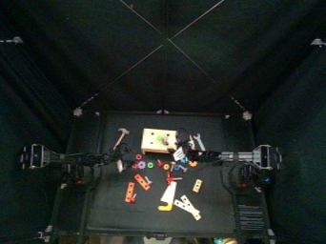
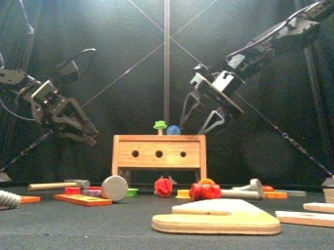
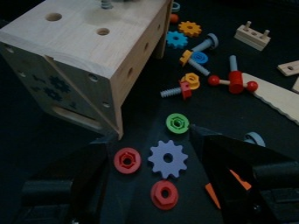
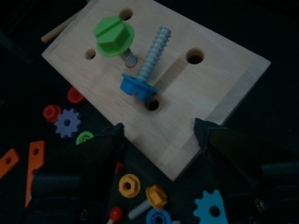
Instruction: Grab orange nut
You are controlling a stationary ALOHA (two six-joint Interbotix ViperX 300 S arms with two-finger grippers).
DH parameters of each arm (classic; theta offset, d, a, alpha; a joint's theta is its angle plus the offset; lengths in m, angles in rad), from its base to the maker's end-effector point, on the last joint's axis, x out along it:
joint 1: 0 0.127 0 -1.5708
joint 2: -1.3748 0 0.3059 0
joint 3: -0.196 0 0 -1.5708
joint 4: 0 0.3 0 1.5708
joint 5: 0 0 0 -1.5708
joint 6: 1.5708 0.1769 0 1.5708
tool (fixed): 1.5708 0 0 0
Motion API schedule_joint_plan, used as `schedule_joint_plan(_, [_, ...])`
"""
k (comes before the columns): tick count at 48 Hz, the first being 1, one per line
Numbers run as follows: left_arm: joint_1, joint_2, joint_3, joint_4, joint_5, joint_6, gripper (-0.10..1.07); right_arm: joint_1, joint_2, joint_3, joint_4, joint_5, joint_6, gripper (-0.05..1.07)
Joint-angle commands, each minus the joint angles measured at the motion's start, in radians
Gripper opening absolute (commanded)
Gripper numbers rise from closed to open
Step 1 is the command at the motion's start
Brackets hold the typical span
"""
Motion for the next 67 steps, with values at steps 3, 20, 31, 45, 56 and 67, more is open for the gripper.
schedule_joint_plan(3, [0.005, -0.003, -0.011, 0.0, -0.003, 0.0, 0.98, 0.071, -0.075, 0.032, 0.008, -0.002, 0.002, 0.95])
schedule_joint_plan(20, [0.005, -0.003, -0.017, 0.002, -0.003, 0.002, 0.98, 0.175, -0.072, 0.1, 0.066, 0.0, -0.002, 0.95])
schedule_joint_plan(31, [-0.003, -0.003, -0.012, 0.0, -0.002, -0.002, 0.98, 0.212, -0.011, 0.114, 0.067, -0.002, 0.002, 0.95])
schedule_joint_plan(45, [-0.005, -0.003, -0.012, 0.0, -0.002, 0.0, 0.98, 0.213, 0.064, 0.052, 0.092, 0.098, 0.005, 0.95])
schedule_joint_plan(56, [-0.005, -0.002, -0.009, 0.002, -0.002, 0.002, 0.98, 0.189, 0.127, -0.006, 0.156, 0.195, 0.006, 0.95])
schedule_joint_plan(67, [-0.005, -0.002, -0.009, 0.003, -0.002, 0.002, 0.98, 0.156, 0.195, -0.049, 0.176, 0.199, 0.006, 0.95])
